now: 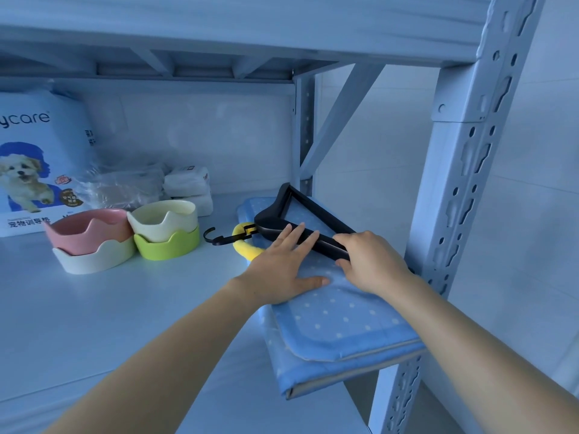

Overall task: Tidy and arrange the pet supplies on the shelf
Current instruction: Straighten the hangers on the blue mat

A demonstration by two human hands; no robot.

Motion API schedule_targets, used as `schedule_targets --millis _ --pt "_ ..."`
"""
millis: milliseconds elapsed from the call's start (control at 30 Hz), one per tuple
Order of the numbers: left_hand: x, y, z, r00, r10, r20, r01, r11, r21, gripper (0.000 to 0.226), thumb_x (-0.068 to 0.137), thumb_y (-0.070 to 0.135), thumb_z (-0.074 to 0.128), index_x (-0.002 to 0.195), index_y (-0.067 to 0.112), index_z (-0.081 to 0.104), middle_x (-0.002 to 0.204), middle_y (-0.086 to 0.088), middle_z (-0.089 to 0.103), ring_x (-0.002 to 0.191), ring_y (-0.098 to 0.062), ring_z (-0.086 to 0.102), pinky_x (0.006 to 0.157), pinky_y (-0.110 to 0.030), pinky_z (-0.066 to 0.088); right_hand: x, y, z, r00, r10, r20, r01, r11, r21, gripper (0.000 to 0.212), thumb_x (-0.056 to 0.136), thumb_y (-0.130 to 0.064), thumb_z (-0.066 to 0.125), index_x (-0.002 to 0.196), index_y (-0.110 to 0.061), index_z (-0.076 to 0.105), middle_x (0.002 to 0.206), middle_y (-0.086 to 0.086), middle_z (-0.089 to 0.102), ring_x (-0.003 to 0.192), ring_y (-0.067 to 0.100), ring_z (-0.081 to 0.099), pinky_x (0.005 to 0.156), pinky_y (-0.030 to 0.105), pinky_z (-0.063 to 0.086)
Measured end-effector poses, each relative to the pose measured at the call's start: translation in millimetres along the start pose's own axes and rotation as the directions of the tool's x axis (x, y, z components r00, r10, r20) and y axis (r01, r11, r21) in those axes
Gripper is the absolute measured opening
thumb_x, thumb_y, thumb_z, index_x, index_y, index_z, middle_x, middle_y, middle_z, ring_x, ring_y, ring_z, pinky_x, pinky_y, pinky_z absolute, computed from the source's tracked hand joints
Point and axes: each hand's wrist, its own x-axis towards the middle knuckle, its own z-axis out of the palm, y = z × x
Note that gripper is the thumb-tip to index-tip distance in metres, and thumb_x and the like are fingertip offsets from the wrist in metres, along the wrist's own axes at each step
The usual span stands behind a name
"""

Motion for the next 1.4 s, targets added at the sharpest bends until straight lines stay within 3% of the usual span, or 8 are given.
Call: schedule_targets --millis 400,567,700,967,1100,1267,1400 --pt "31 -29 0 0.999 -0.025 -0.027 0.025 1.000 -0.015 0.084 0.080 0.069 0.047 0.146 0.040 0.005 0.156 0.015 -0.002 0.143 -0.006 -0.008 0.112 -0.035 0.022 33 3 5 0.997 0.037 0.066 -0.042 0.995 0.085 0.015 0.089 -0.022 0.058 0.100 -0.013 0.057 0.079 0.003 0.054 0.070 0.024 0.051 0.058 0.029 0.043" --pt "28 -28 2 0.989 -0.018 -0.147 0.017 1.000 -0.006 0.078 0.080 0.065 0.052 0.145 0.038 0.019 0.154 0.008 0.015 0.144 -0.011 0.002 0.117 -0.042 0.013 22 3 4 0.998 0.021 0.060 -0.026 0.996 0.088 0.016 0.087 -0.025 0.060 0.099 -0.013 0.057 0.077 0.005 0.056 0.069 0.023 0.054 0.061 0.034 0.049" --pt "26 -24 1 0.980 -0.031 -0.195 0.045 0.997 0.069 0.071 0.082 0.062 0.050 0.143 0.036 0.024 0.148 0.004 0.026 0.141 -0.016 0.016 0.115 -0.047 0.016 20 2 1 0.998 0.004 0.058 -0.010 0.995 0.103 0.017 0.087 -0.025 0.060 0.100 -0.014 0.057 0.080 0.006 0.058 0.072 0.025 0.055 0.065 0.036 0.051" --pt "21 -27 0 0.981 -0.028 -0.194 0.038 0.998 0.044 0.059 0.091 0.042 0.048 0.144 0.034 0.025 0.150 0.002 0.024 0.141 -0.017 0.016 0.114 -0.048 0.019 16 -4 3 1.000 -0.022 -0.003 0.023 0.996 0.082 0.024 0.092 -0.036 0.052 0.090 -0.012 0.057 0.069 0.005 0.056 0.065 0.024 0.053 0.058 0.034 0.045" --pt "21 -28 -3 0.980 -0.014 -0.198 0.015 1.000 0.005 0.061 0.092 0.035 0.049 0.146 0.034 0.021 0.154 0.002 0.018 0.142 -0.018 0.015 0.112 -0.040 0.027 16 -6 4 1.000 0.023 -0.003 -0.023 0.995 0.102 0.026 0.094 -0.034 0.050 0.090 -0.009 0.057 0.069 0.005 0.053 0.064 0.024 0.050 0.058 0.033 0.043" --pt "20 -24 -1 0.972 0.040 -0.233 -0.040 0.999 0.004 0.055 0.092 0.024 0.049 0.144 0.027 0.030 0.150 0.003 0.028 0.136 -0.017 0.028 0.103 -0.031 0.038 18 -5 5 0.999 0.047 -0.014 -0.045 0.993 0.112 0.026 0.094 -0.032 0.050 0.093 -0.008 0.059 0.075 0.007 0.057 0.066 0.024 0.050 0.056 0.031 0.040" --pt "18 -25 -4 0.972 0.020 -0.235 -0.023 1.000 -0.012 0.053 0.093 0.023 0.048 0.143 0.026 0.032 0.147 0.005 0.031 0.135 -0.015 0.030 0.102 -0.035 0.040 17 -7 5 0.998 0.027 -0.056 -0.019 0.992 0.125 0.023 0.091 -0.032 0.054 0.100 -0.012 0.059 0.082 0.005 0.062 0.076 0.024 0.058 0.063 0.034 0.048"
